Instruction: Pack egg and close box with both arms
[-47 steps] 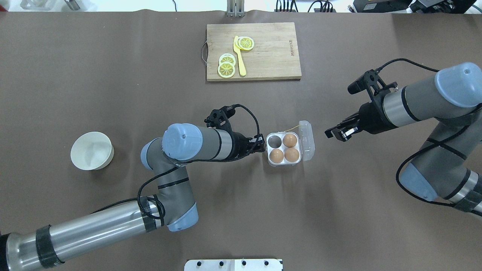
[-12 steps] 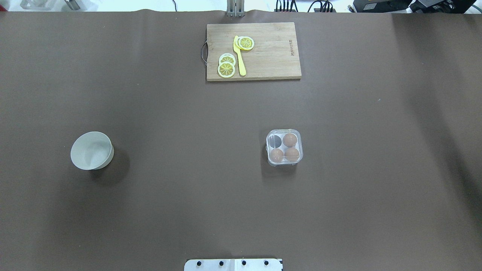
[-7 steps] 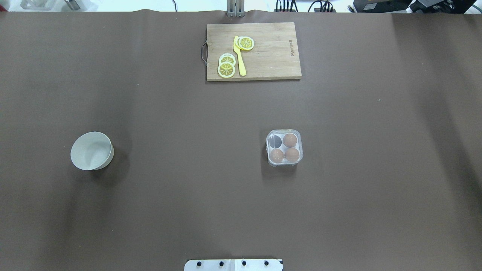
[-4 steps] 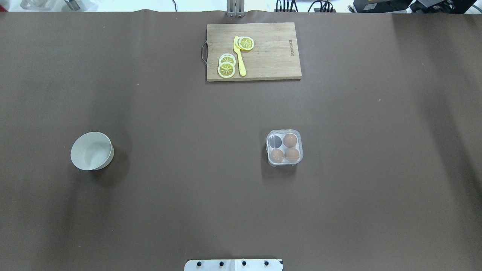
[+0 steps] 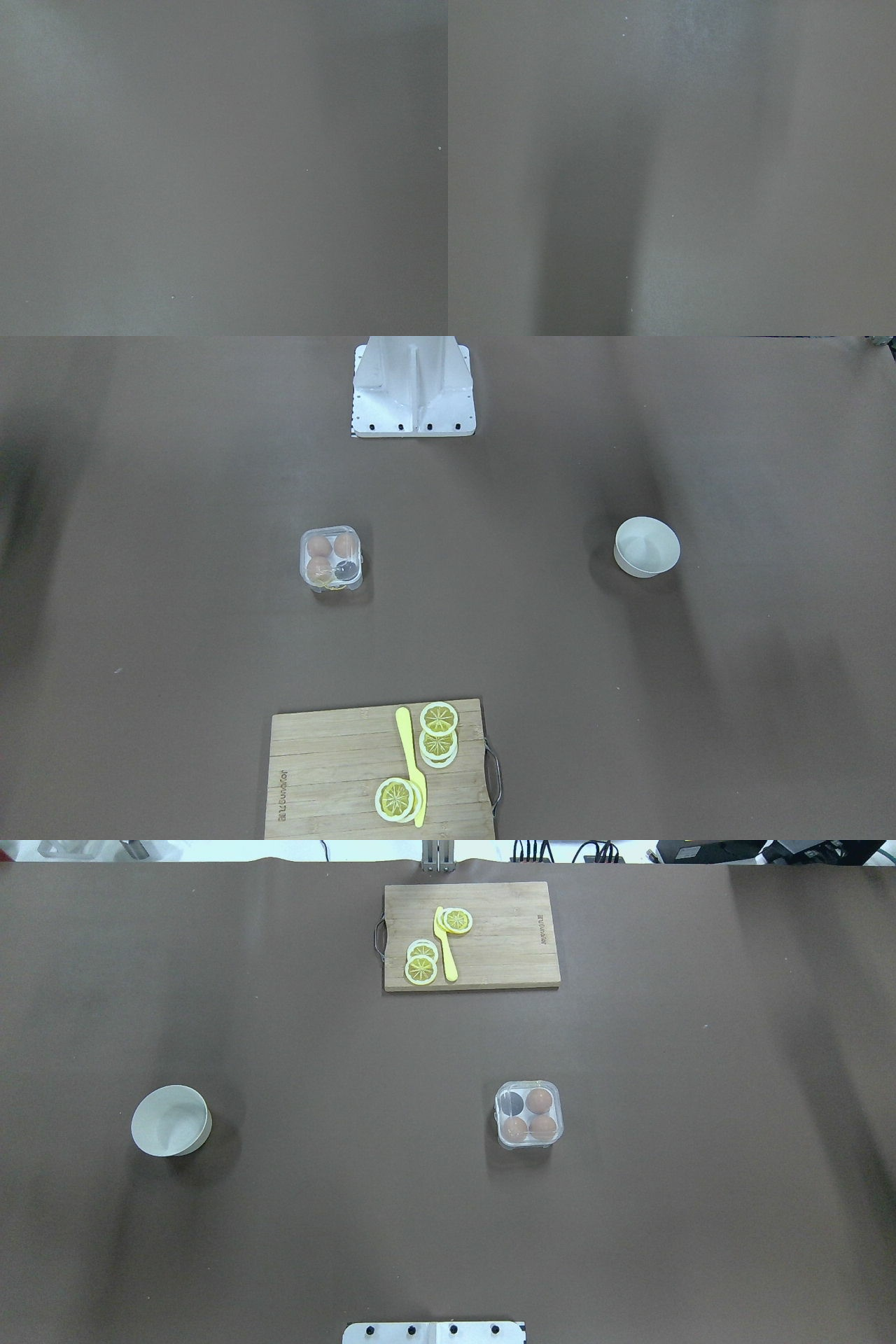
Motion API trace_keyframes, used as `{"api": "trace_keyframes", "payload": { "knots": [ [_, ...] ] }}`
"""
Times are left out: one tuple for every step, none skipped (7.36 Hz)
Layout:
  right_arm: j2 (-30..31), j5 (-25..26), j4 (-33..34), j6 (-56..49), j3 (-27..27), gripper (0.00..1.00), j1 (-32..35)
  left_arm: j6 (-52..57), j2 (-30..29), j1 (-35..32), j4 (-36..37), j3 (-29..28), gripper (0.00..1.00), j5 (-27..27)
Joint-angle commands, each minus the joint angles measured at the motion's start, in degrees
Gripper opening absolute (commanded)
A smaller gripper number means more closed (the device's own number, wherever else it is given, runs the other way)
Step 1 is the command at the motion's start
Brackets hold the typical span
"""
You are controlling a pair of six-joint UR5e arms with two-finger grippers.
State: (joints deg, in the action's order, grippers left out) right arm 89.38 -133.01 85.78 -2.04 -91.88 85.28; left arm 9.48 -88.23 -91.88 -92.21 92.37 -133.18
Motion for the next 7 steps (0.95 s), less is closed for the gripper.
{"api": "trace_keyframes", "payload": {
  "knots": [
    [0.01, -0.06, 0.0, 0.02, -0.14, 1.0, -0.11, 0.28, -0.19, 0.03, -0.77, 0.61, 0.98, -2.69],
    [-0.08, -0.06, -0.09, 0.02, -0.14, 1.0, -0.2, 0.28, 0.07, -0.06, -0.86, 0.53, 0.98, -2.7],
    [0.01, -0.06, -0.09, -0.16, -0.14, 1.0, -0.2, 0.19, 0.08, -0.06, -0.86, 0.01, 0.98, -2.7],
    [0.01, -0.15, -0.09, -0.25, -0.14, 1.0, -0.2, 0.1, 0.16, -0.06, -0.86, -0.17, 0.98, -2.61],
    [0.09, -0.15, 0.0, -0.07, 0.29, 1.0, -0.46, 0.1, 0.16, -0.06, -0.86, -0.44, 0.98, -2.61],
    [0.09, -0.06, 0.09, 0.1, 0.47, 1.0, -0.46, 0.1, 0.08, -0.06, -0.86, -1.4, 0.98, -2.61],
    [0.18, -0.06, 0.09, 0.1, 0.47, 1.0, -0.46, 0.1, 0.16, -0.06, -0.86, -1.32, 0.98, -2.61]
  ]
}}
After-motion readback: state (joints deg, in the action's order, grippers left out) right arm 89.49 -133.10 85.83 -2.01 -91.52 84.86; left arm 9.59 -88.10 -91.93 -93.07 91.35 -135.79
